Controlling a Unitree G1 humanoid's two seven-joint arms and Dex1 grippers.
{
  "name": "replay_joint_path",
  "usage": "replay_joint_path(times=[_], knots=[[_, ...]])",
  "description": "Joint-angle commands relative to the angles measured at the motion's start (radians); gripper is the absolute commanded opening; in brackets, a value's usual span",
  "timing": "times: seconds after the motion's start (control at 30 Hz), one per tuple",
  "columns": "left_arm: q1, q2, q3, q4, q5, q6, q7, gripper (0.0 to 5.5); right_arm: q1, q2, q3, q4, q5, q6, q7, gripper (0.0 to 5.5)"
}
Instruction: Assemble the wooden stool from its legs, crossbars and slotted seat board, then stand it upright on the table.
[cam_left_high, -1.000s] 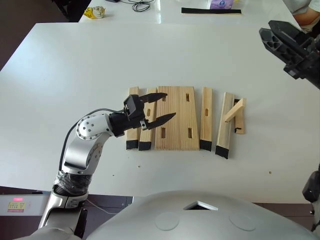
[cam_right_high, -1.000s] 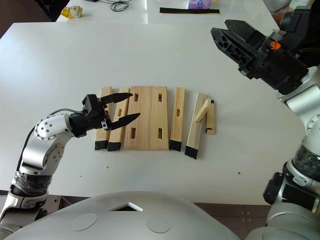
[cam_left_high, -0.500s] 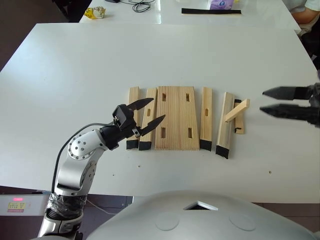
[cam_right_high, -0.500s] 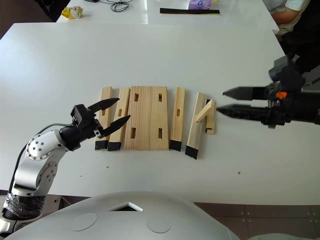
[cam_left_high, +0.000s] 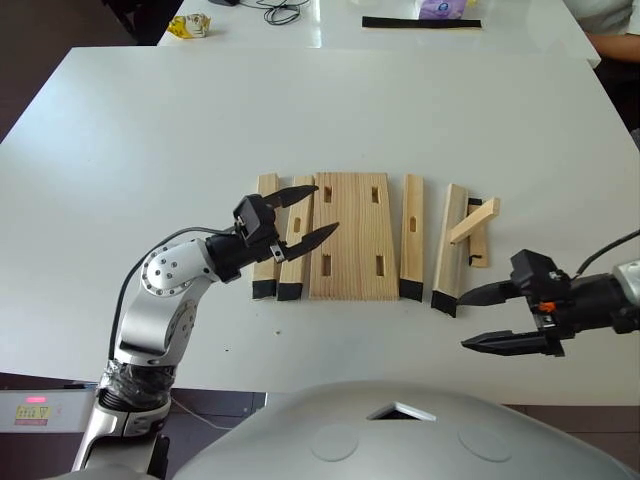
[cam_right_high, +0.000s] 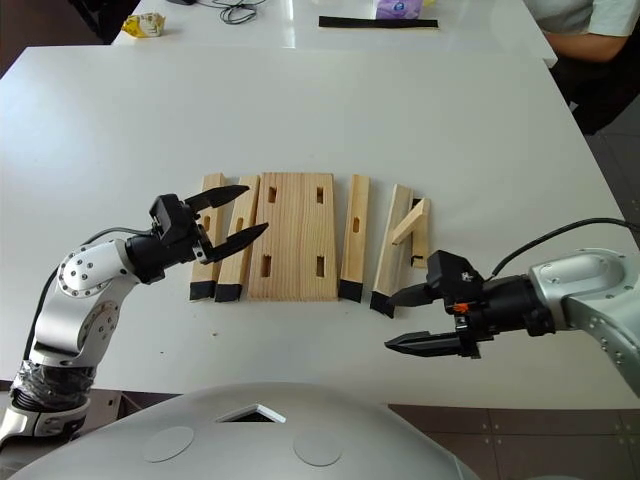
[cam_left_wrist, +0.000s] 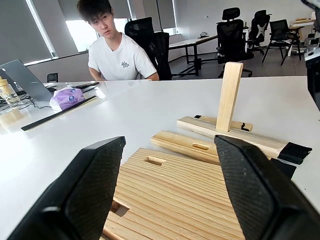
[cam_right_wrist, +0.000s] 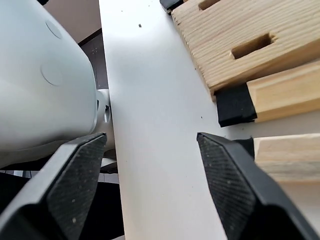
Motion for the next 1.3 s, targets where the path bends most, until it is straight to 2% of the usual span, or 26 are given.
replay_joint_path(times=[0.03, 0.4, 0.53, 0.93, 1.1, 1.2, 1.3], knots=[[-0.015, 0.015, 0.0, 0.012, -0.009, 0.013, -0.014, 3.31, 0.032, 0.007, 0.089, 0.015, -0.106, -0.075, -0.015, 3.33], [-0.024, 0.009, -0.006, 0.017, -0.007, 0.016, -0.014, 3.31, -0.042, 0.089, 0.258, 0.136, -0.265, -0.151, -0.067, 3.33], [-0.025, 0.011, -0.006, 0.017, -0.009, 0.019, -0.016, 3.31, -0.04, 0.096, 0.262, 0.174, -0.304, -0.18, -0.085, 3.33], [-0.017, 0.009, -0.001, 0.01, -0.009, 0.02, -0.01, 3.31, -0.083, 0.087, 0.171, 0.215, -0.313, -0.215, -0.078, 3.33], [-0.011, 0.013, 0.006, 0.001, -0.012, 0.022, -0.009, 3.31, -0.038, 0.071, -0.06, 0.104, -0.099, -0.071, -0.047, 3.33], [0.004, 0.015, 0.012, -0.009, -0.012, 0.024, -0.005, 3.31, -0.083, 0.11, -0.15, 0.034, 0.009, 0.059, -0.159, 3.33], [0.018, 0.012, 0.017, -0.02, -0.011, 0.024, 0.002, 3.31, -0.18, 0.206, -0.105, -0.008, -0.033, 0.242, -0.445, 3.33]])
